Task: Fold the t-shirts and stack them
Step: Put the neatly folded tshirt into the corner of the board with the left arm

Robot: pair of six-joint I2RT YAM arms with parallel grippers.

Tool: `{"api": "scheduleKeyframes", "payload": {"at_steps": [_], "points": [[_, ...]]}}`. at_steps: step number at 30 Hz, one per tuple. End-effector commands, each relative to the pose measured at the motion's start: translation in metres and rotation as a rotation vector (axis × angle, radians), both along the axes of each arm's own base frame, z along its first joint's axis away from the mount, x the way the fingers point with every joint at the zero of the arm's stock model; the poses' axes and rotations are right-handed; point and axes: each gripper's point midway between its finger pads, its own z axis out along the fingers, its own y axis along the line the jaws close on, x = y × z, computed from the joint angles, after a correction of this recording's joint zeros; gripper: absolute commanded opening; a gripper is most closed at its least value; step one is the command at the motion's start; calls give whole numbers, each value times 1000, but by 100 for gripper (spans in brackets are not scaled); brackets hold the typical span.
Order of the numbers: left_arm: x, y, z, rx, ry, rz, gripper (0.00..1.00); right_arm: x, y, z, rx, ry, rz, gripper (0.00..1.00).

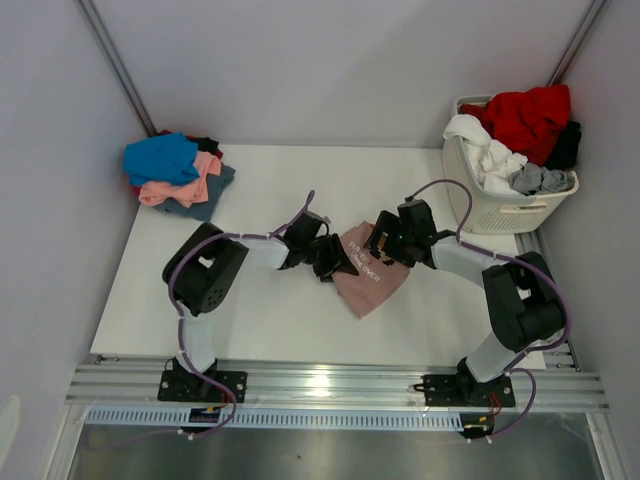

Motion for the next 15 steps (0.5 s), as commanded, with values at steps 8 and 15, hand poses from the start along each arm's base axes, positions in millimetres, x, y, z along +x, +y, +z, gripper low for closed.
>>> {"api": "scheduleKeyframes", "payload": {"at_steps": [8, 15], "points": [[-55, 40, -75, 247, 133, -40, 1, 0, 18, 11, 49, -21, 31, 92], [-37, 51, -30, 311, -37, -76, 0, 2, 16, 19, 34, -47, 34, 92]]}}
